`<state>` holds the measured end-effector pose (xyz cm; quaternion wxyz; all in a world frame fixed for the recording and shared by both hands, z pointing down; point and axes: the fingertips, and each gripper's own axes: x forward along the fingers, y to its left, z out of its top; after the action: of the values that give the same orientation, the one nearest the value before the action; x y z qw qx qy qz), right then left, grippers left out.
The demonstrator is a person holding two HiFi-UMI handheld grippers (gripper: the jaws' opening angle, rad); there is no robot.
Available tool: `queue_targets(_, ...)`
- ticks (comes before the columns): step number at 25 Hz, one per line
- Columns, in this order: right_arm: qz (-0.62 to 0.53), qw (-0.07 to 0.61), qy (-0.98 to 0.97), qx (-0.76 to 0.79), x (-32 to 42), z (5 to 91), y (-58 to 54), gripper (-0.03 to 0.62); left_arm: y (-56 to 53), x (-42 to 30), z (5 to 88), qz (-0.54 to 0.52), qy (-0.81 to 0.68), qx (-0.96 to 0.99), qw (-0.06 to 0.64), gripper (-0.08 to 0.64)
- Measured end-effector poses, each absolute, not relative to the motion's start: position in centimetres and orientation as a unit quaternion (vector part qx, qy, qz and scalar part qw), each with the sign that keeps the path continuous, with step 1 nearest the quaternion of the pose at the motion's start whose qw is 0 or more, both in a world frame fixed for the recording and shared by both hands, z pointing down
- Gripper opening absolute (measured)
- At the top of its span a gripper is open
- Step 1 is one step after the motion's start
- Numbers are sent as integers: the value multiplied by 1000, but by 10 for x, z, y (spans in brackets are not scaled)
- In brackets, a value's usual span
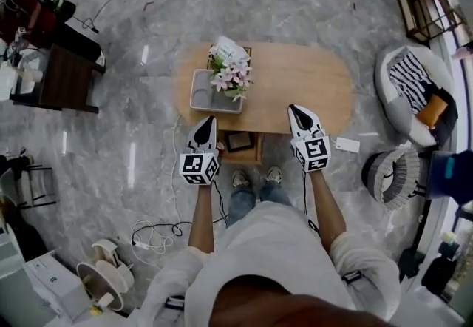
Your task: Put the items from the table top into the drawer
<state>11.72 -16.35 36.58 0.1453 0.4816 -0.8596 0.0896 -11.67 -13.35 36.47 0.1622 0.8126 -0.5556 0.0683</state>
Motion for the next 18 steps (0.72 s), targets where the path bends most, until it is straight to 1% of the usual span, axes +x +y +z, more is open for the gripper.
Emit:
queue_targets(8,63,111,-840,527,160,283,-161,23,-140,-128,288,67,-561,817,115,17)
queue_targets(12,55,106,-828,547,186,262,-149,23,-130,-129,264,62,-559,820,104,17)
queue_targets(18,40,104,-821,560,204,243,-135,23,-123,-124,244,55,-556,824,93,17)
